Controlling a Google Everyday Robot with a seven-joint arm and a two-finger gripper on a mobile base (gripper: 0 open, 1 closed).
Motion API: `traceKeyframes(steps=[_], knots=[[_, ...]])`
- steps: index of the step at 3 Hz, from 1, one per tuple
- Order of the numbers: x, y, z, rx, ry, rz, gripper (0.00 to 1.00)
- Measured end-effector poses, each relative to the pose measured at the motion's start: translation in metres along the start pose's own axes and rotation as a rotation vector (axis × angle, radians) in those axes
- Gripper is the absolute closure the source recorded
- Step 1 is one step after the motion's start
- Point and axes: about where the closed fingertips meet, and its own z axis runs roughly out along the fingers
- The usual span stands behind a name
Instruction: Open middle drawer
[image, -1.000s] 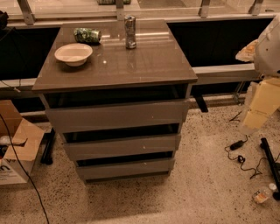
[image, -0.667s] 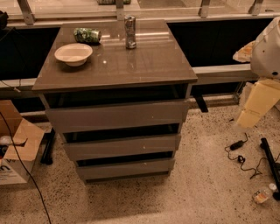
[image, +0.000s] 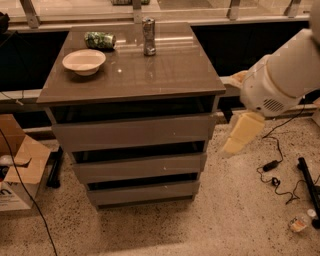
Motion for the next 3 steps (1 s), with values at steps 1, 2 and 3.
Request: traceKeyframes(steps=[1, 2, 3], knots=[[0.006, 0.006, 0.05, -0.036, -0.085, 0.038, 0.0], [0.026, 0.012, 0.1, -0.127, -0.165, 0.135, 0.0], [0.026, 0.012, 0.1, -0.127, -0.165, 0.134, 0.0]])
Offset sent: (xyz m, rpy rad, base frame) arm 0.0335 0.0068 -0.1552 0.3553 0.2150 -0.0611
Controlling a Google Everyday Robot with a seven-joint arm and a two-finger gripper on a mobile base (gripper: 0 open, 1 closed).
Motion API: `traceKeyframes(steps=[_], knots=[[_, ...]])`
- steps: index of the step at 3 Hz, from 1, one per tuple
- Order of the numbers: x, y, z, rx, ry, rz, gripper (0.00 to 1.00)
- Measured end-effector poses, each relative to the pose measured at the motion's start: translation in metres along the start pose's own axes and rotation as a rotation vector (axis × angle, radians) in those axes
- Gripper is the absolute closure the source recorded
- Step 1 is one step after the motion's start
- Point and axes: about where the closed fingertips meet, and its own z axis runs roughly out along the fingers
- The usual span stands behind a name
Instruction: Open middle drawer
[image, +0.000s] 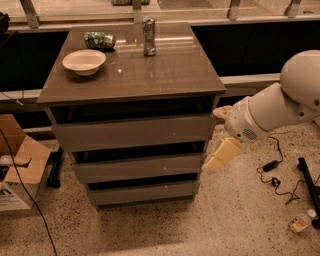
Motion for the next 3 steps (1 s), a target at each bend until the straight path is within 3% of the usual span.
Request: traceKeyframes(steps=[1, 3], knots=[[0.0, 0.0, 0.017, 0.031, -0.017, -0.009, 0.0], [0.03, -0.004, 0.097, 0.085, -0.084, 0.034, 0.0]])
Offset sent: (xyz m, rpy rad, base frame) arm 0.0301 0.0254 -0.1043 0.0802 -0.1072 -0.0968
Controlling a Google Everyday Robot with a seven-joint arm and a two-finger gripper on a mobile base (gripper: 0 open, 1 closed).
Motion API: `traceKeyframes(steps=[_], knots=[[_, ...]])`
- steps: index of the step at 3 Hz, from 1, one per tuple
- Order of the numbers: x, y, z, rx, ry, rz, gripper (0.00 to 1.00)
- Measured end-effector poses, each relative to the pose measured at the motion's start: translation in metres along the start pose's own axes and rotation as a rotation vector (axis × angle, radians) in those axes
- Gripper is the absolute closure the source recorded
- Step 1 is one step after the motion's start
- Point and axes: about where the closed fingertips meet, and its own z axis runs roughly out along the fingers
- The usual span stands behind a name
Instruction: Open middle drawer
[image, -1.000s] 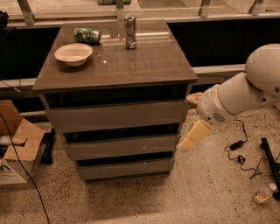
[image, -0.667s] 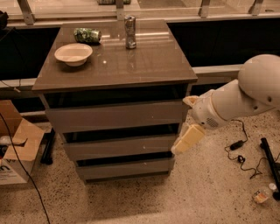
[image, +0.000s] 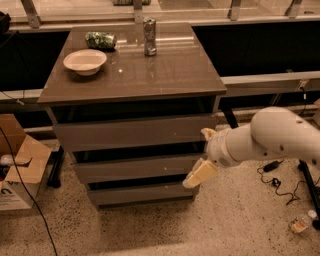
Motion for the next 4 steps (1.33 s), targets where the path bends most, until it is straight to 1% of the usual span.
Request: traceKeyframes(steps=[1, 2, 3, 4], knots=[[0.027, 0.0, 0.036, 0.016, -0.034, 0.055, 0.0], [0.046, -0.005, 0.06, 0.018, -0.05, 0.08, 0.0], [0.063, -0.015, 0.12, -0.013, -0.073, 0.106, 0.0], [0.064, -0.015, 0.121, -0.015, -0.073, 0.107, 0.0]])
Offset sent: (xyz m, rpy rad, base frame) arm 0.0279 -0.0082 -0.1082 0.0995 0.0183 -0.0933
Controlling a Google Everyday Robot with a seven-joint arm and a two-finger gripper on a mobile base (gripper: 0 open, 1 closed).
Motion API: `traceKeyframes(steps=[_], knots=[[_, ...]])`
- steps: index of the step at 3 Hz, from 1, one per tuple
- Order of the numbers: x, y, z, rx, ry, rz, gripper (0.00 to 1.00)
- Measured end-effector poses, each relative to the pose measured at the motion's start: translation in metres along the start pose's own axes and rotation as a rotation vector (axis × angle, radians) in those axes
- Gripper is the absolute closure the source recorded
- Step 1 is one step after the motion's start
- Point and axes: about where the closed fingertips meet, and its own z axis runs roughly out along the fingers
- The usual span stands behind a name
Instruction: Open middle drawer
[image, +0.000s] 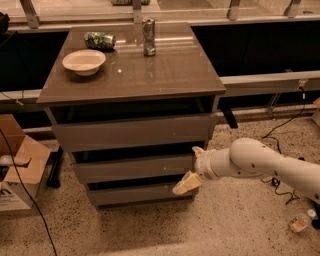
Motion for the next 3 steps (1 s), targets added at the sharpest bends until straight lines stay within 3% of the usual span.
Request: traceKeyframes(steps=[1, 3], knots=[[0.005, -0.008, 0.019, 0.016, 0.03, 0.014, 0.0], [0.028, -0.052, 0.094, 0.102, -0.039, 0.059, 0.0]])
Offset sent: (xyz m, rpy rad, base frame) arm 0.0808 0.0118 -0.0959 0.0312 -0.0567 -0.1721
